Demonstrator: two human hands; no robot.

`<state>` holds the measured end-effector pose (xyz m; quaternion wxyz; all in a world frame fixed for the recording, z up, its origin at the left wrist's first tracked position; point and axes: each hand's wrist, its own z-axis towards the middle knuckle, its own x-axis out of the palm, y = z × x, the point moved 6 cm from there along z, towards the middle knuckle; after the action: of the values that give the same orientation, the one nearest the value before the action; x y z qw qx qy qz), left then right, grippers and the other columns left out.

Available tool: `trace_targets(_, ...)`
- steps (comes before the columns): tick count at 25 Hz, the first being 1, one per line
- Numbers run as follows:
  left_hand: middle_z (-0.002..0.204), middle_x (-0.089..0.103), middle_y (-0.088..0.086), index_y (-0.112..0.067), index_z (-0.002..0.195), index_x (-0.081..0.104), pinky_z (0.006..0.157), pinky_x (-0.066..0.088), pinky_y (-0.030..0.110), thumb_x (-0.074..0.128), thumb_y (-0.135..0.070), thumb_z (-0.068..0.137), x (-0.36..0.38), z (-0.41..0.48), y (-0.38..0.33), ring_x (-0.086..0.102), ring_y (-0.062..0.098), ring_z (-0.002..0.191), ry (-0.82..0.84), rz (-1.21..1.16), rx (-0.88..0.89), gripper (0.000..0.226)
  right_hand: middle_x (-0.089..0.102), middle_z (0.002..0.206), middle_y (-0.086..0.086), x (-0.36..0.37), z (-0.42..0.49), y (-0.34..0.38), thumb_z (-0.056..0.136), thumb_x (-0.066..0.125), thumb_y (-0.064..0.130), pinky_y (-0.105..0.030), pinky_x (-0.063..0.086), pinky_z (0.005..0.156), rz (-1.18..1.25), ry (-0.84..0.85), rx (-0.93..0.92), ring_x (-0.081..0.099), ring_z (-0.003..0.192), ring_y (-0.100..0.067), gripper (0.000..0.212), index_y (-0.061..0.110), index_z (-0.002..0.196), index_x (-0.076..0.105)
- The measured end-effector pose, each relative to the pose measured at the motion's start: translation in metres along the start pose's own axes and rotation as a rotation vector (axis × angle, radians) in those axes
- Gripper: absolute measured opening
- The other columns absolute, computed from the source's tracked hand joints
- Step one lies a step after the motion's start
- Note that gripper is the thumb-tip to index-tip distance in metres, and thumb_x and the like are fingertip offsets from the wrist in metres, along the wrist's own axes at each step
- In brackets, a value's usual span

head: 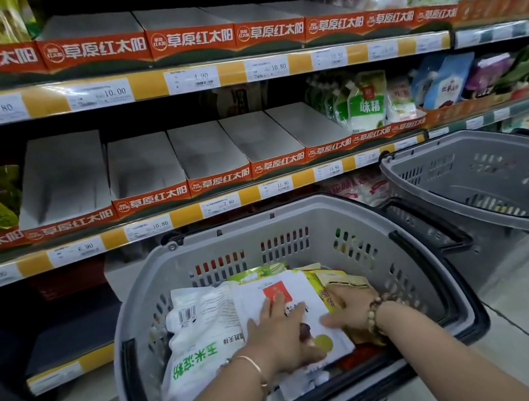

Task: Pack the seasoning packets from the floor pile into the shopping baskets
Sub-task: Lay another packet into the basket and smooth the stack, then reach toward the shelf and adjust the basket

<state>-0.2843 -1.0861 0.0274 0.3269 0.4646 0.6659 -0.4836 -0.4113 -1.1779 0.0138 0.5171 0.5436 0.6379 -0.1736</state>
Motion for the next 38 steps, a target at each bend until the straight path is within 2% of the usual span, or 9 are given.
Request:
trace_targets(3, 0.156, -0.025, 0.008, -0.027, 0.151, -0.005, 0.111, -0.006, 0.059, 0.053, -0.065, 0.082, 0.016, 0.012, -0.008, -0.025, 0.03, 0.142, 0.109, 0.14, 0.028, 0.098, 0.006, 0.157, -0.005, 0.016, -0.001, -0.003, 0.078, 0.049, 0.069, -0.038, 0.015, 0.115, -0.18, 0.199, -0.005, 0.014, 0.142, -0.026, 0.092, 0.033, 0.149, 0.003)
trace_targets(9, 0.153, -0.031, 0.006, -0.018, 0.149, -0.017, 0.111, -0.012, 0.059, 0.046, -0.07, 0.083, 0.03, 0.017, -0.01, -0.031, 0.028, 0.14, 0.114, 0.243, 0.005, 0.105, -0.016, 0.155, -0.01, 0.021, -0.004, -0.005, 0.082, 0.044, 0.068, -0.038, 0.008, 0.115, -0.289, 0.252, 0.093, 0.003, 0.144, -0.029, 0.102, 0.021, 0.145, -0.02)
trace_targets(15, 0.153, -0.033, 0.005, -0.02, 0.149, -0.018, 0.11, -0.016, 0.059, 0.045, -0.072, 0.082, 0.031, 0.019, -0.011, -0.033, 0.026, 0.139, 0.118, 0.226, 0.02, 0.106, -0.023, 0.153, -0.01, 0.022, -0.004, -0.009, 0.082, 0.038, 0.072, -0.047, 0.005, 0.117, -0.357, 0.291, 0.123, -0.002, 0.143, -0.034, 0.097, 0.028, 0.144, -0.023)
trace_targets(19, 0.155, -0.028, 0.003, -0.021, 0.151, -0.011, 0.112, -0.014, 0.055, 0.049, -0.067, 0.083, 0.022, 0.013, -0.009, -0.028, 0.023, 0.141, 0.127, 0.163, 0.06, 0.102, -0.015, 0.156, -0.008, 0.019, -0.002, -0.009, 0.079, 0.045, 0.072, -0.044, 0.009, 0.117, -0.301, 0.244, 0.089, 0.003, 0.144, -0.031, 0.101, 0.028, 0.146, -0.016)
trace_targets(23, 0.16, -0.004, 0.006, -0.019, 0.152, 0.011, 0.119, 0.005, 0.044, 0.055, -0.048, 0.089, -0.01, -0.005, 0.001, 0.0, 0.02, 0.147, 0.008, 0.025, 0.126, 0.082, 0.022, 0.153, -0.002, 0.0, -0.005, 0.01, 0.063, 0.067, 0.067, -0.032, 0.026, 0.111, -0.058, 0.005, -0.034, 0.028, 0.137, -0.02, 0.11, 0.022, 0.148, 0.012)
trace_targets(25, 0.16, 0.006, 0.007, -0.02, 0.151, 0.016, 0.119, 0.012, 0.037, 0.056, -0.041, 0.09, -0.028, -0.021, 0.018, 0.009, 0.02, 0.146, -0.09, -0.064, 0.111, 0.076, 0.033, 0.147, 0.0, -0.011, -0.009, 0.022, 0.057, 0.067, 0.065, -0.032, 0.034, 0.106, 0.01, -0.156, -0.096, 0.036, 0.131, -0.02, 0.104, 0.028, 0.144, 0.022)
trace_targets(29, 0.155, 0.024, 0.002, -0.019, 0.147, 0.029, 0.113, 0.022, 0.027, 0.058, -0.03, 0.091, -0.066, -0.066, 0.066, 0.025, 0.018, 0.141, -0.325, -0.245, 0.055, 0.064, 0.02, 0.154, 0.0, -0.024, -0.014, 0.053, 0.08, 0.059, 0.055, -0.032, 0.03, 0.11, -0.131, -0.293, -0.183, 0.026, 0.139, -0.017, 0.084, 0.029, 0.147, 0.015)
trace_targets(31, 0.15, 0.033, 0.0, -0.019, 0.144, 0.034, 0.106, 0.025, 0.022, 0.059, -0.027, 0.091, -0.086, -0.09, 0.093, 0.032, 0.017, 0.136, -0.435, -0.257, 0.012, 0.059, 0.022, 0.154, 0.002, -0.031, -0.018, 0.09, 0.085, 0.054, 0.053, -0.029, 0.03, 0.109, -0.115, -0.326, -0.272, 0.027, 0.138, -0.015, 0.076, 0.028, 0.147, 0.018)
trace_targets(38, 0.144, 0.04, 0.0, -0.02, 0.141, 0.039, 0.107, 0.032, 0.025, 0.064, -0.027, 0.086, -0.133, -0.2, 0.202, 0.04, 0.015, 0.131, -0.612, -0.2, -0.231, 0.061, 0.036, 0.146, 0.0, 0.0, -0.041, 0.317, 0.087, 0.055, 0.044, -0.028, 0.032, 0.103, -0.095, -0.315, -0.805, 0.036, 0.131, -0.017, 0.066, 0.027, 0.144, 0.027)
